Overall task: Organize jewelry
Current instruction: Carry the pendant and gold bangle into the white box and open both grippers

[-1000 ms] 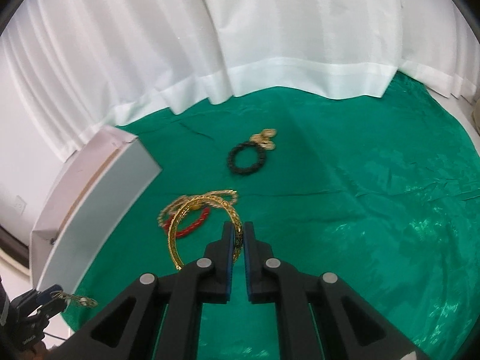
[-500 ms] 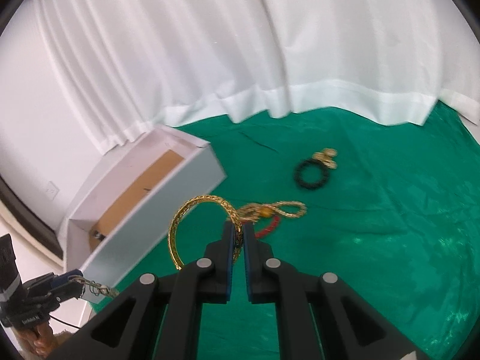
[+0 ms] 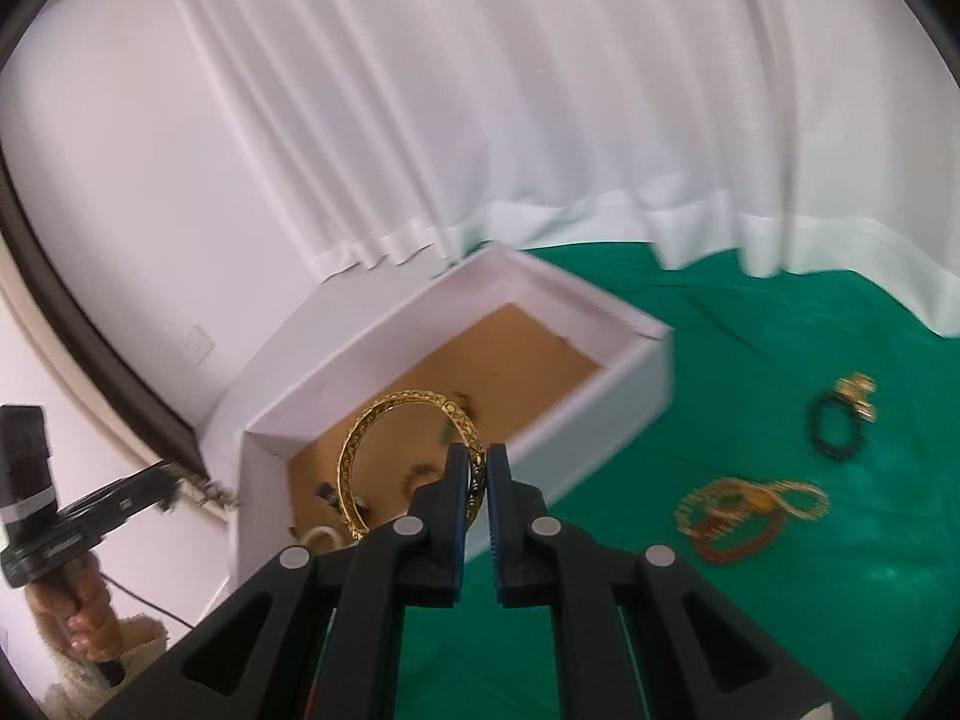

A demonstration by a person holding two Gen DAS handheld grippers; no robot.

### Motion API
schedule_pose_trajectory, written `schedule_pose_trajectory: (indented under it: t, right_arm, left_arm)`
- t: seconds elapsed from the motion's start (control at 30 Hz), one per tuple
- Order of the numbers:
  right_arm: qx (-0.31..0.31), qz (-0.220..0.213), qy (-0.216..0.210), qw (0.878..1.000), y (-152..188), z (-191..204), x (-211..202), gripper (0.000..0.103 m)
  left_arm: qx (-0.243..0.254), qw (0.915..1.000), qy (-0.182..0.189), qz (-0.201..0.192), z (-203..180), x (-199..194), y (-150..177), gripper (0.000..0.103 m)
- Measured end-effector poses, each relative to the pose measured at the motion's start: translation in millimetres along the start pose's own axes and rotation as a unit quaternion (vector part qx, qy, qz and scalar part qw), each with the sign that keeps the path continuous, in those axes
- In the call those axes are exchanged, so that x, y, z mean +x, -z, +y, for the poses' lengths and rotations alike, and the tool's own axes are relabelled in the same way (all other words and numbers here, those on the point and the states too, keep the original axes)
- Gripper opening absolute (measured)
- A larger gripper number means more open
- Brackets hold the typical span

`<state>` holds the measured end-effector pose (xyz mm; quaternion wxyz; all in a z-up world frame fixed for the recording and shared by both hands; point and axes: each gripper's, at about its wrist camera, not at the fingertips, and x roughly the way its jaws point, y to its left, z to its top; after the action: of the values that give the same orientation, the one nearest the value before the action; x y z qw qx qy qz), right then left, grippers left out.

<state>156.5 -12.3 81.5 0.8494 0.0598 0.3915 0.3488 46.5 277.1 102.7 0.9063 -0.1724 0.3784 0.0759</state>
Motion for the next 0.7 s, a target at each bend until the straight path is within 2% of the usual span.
schedule_pose_trajectory:
  t: [0.13,0.3,0.5,0.7]
  right_arm:
    - [-0.012,0.023,-0.022,0.999,-9.0,27.7,41.1,0.006]
    - [-0.027,0.051,-0.018,0.998,-18.5,46.2,99.1,0.006]
    - [-0.033,0.076,-0.013,0.997,-24.3,47.2,149.0,0.006]
    - [-0.039,0.092,-0.008,0.995,-24.9,42.1,176.7,0.006]
  left_arm:
    - [-0.025,0.9991,-0.029,0.020,41.2,30.7,-8.8,0.035]
    - [-0.034,0.9973,-0.053,0.038,74.5,69.2,-21.1,0.035]
    - [-0.046,0.9945,-0.066,0.067,97.5,121.2,-33.8,0.035]
    - [-0.049,0.9927,-0.070,0.085,103.0,148.4,-38.0,0.035]
